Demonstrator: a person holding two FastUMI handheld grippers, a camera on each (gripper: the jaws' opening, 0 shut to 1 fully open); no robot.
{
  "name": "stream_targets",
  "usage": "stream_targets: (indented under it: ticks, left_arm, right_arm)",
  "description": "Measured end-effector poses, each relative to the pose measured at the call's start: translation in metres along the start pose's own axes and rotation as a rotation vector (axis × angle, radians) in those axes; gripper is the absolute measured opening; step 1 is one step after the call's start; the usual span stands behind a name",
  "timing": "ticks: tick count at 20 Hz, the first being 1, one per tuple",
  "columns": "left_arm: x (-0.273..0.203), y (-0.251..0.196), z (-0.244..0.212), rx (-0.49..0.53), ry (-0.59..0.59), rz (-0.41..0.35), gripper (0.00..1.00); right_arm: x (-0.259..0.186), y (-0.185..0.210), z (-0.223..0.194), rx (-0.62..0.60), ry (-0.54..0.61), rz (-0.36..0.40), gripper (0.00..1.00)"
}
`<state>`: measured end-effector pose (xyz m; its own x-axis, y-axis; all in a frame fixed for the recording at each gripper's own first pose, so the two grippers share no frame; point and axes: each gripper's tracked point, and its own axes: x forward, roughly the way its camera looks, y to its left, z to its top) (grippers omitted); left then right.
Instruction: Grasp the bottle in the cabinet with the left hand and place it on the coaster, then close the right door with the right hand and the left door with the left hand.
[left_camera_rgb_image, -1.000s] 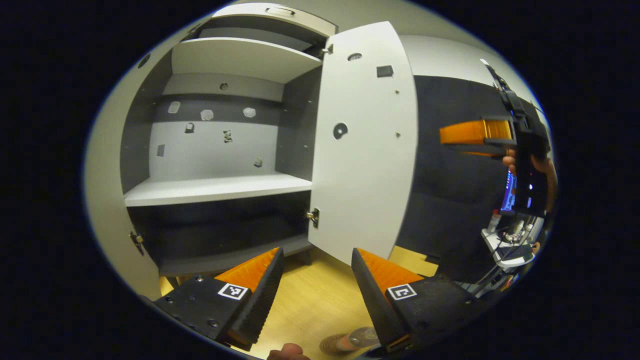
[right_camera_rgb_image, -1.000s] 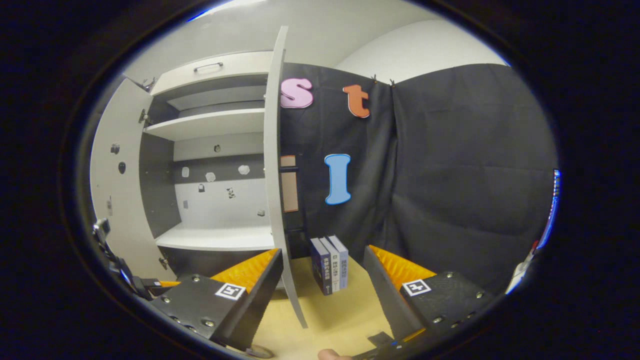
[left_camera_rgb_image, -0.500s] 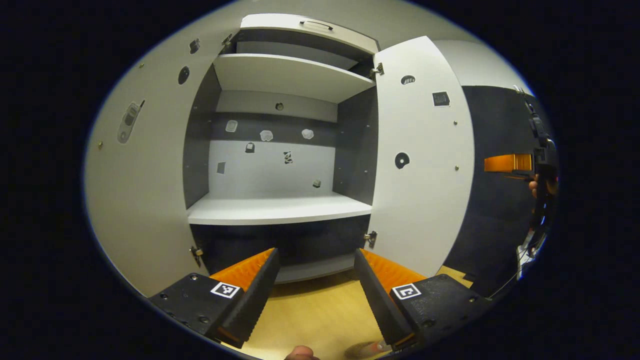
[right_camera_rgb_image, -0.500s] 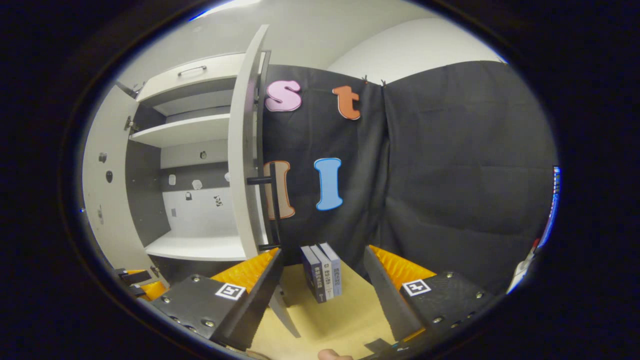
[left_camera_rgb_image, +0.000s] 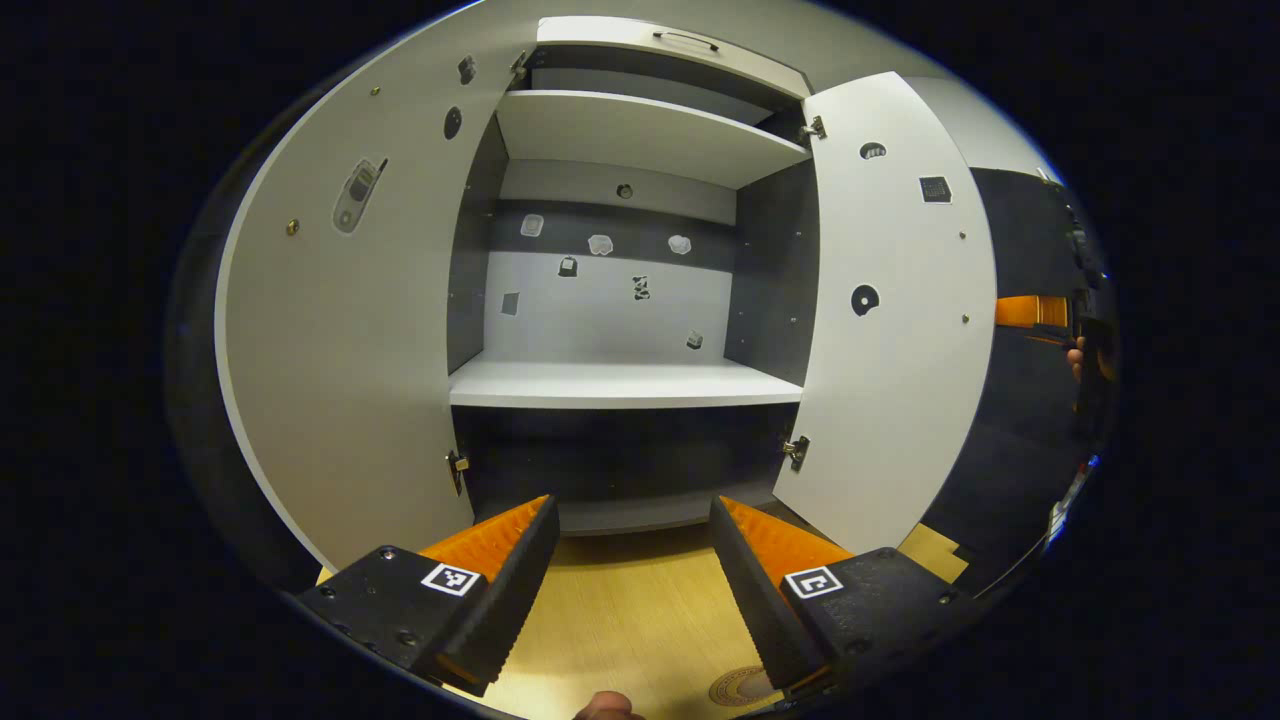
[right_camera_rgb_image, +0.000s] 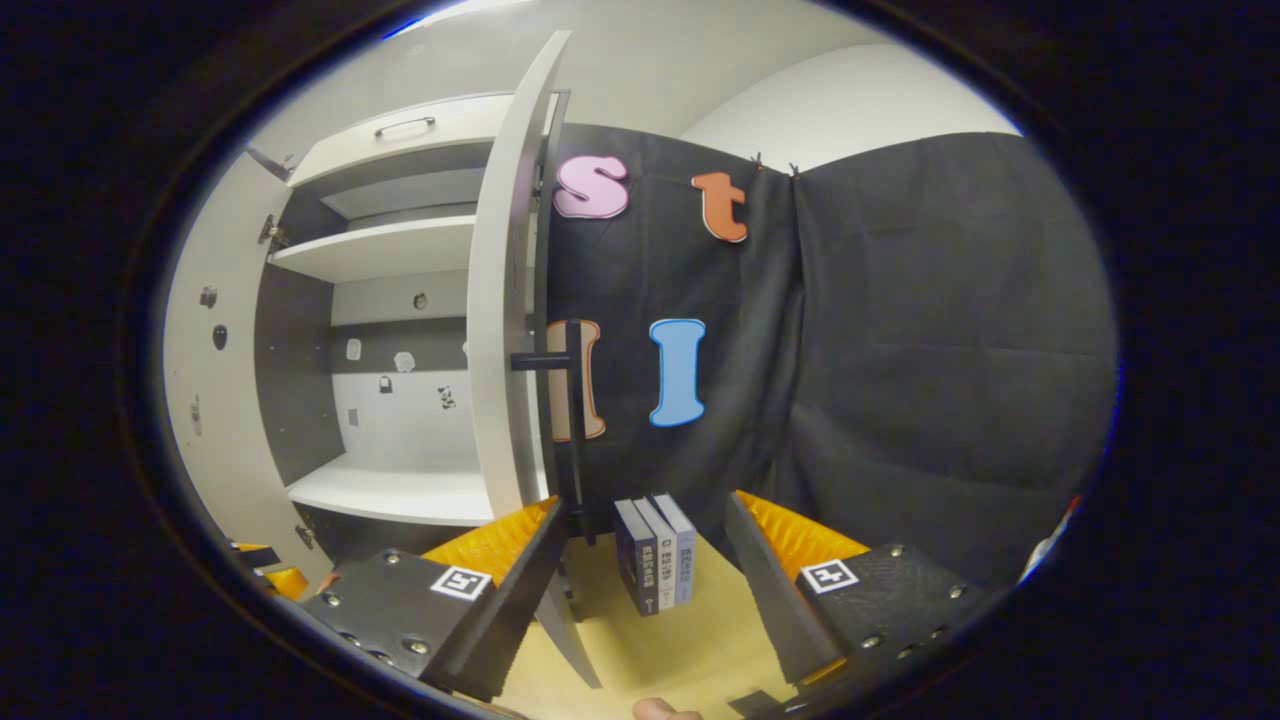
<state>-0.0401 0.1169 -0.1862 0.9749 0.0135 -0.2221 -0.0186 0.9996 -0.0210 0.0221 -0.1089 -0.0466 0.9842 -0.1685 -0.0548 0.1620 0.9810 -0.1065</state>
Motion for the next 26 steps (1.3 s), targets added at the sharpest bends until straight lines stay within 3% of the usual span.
stream_targets:
  ticks: [5, 6, 9, 11, 12, 13, 18, 23, 24, 26]
  left_arm:
    - [0.007, -0.003, -0.004, -0.01, 0.008, -0.001, 0.95]
    - [0.008, -0.006, -0.005, -0.01, 0.01, -0.007, 0.95]
    - [0.009, -0.017, -0.007, -0.012, 0.013, -0.029, 0.95]
    - [0.009, -0.022, -0.009, -0.005, 0.012, -0.036, 0.95]
    - [0.008, -0.024, -0.01, 0.0, 0.013, -0.035, 0.95]
    - [0.006, -0.024, -0.011, 0.008, 0.016, -0.031, 0.95]
    - [0.0, -0.015, -0.016, 0.033, 0.028, -0.001, 0.95]
    - [-0.011, -0.003, -0.022, 0.003, 0.038, 0.035, 0.95]
    - [-0.013, -0.001, -0.022, -0.002, 0.039, 0.044, 0.95]
    - [-0.017, 0.001, -0.02, -0.017, 0.024, 0.049, 0.95]
  right_arm:
    - [-0.005, 0.009, 0.001, -0.028, 0.002, 0.028, 0.97]
    - [-0.006, 0.011, 0.0, -0.032, 0.001, 0.031, 0.93]
    - [-0.007, 0.019, -0.002, -0.019, 0.015, 0.057, 0.97]
    - [-0.008, 0.027, -0.002, -0.014, 0.018, 0.084, 0.93]
    - [-0.009, 0.033, -0.002, -0.015, 0.018, 0.099, 0.97]
    - [-0.01, 0.04, -0.002, -0.017, 0.018, 0.117, 0.93]
    - [-0.012, 0.07, -0.004, -0.019, 0.021, 0.193, 0.93]
    - [-0.01, 0.074, -0.006, -0.007, 0.025, 0.218, 0.93]
    - [-0.01, 0.075, -0.006, -0.006, 0.025, 0.223, 1.0]
    - [-0.01, 0.076, -0.006, -0.007, 0.03, 0.238, 0.93]
